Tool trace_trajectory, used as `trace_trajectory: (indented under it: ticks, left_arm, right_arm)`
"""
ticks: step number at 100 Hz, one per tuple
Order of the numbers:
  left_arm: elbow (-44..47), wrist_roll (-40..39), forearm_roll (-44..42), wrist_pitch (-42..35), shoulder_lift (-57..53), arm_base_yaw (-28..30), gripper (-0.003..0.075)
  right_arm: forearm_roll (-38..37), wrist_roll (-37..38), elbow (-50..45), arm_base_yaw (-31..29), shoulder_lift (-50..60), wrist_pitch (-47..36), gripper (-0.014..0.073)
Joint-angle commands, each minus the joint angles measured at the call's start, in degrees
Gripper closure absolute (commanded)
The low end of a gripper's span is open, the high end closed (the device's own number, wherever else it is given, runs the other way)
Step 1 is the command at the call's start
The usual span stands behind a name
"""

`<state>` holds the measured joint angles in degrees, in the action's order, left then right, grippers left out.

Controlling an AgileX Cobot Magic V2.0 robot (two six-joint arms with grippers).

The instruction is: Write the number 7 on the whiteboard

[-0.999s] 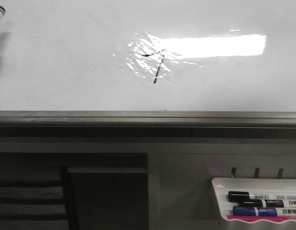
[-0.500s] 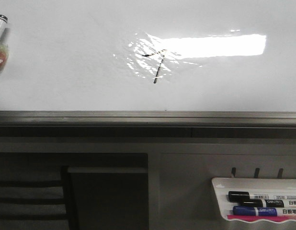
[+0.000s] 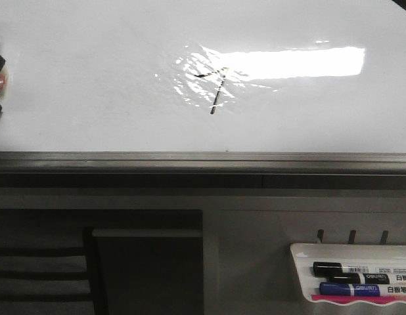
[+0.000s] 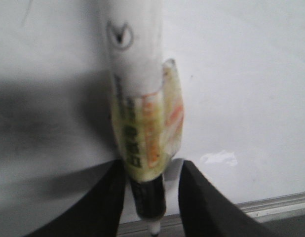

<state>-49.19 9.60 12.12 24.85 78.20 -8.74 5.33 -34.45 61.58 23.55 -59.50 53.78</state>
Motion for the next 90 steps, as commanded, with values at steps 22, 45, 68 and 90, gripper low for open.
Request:
trace_trajectory:
  ticks: [22,45,68,90]
  left_arm:
    - [-2.7,-0.36,-1.21,1.05,-7.21,-0.47,0.0387]
    - [-2.7,-0.36,-4.57,8.34,-18.19,-0.47,0.0387]
    - [2.39,-0.36,-4.69,9.28,-34.2,-0.47,0.0387]
    - [13.12,-0.36,-4.46,-4.26,-46.57,-0.47,0.0393]
  right_arm:
    - [0.5,1.49,4.44,-0.62,2.43,1.4,0.0274]
    - [-7.26,26.84,4.33,-1.9,7.12,1.84,0.0316]
    - [-6.82,34.11,-3.34,-2.31,17.26,-6.33,0.0378]
    - [-7.17,33.99,-16.39,-2.31,26.44,-19.41,0.04]
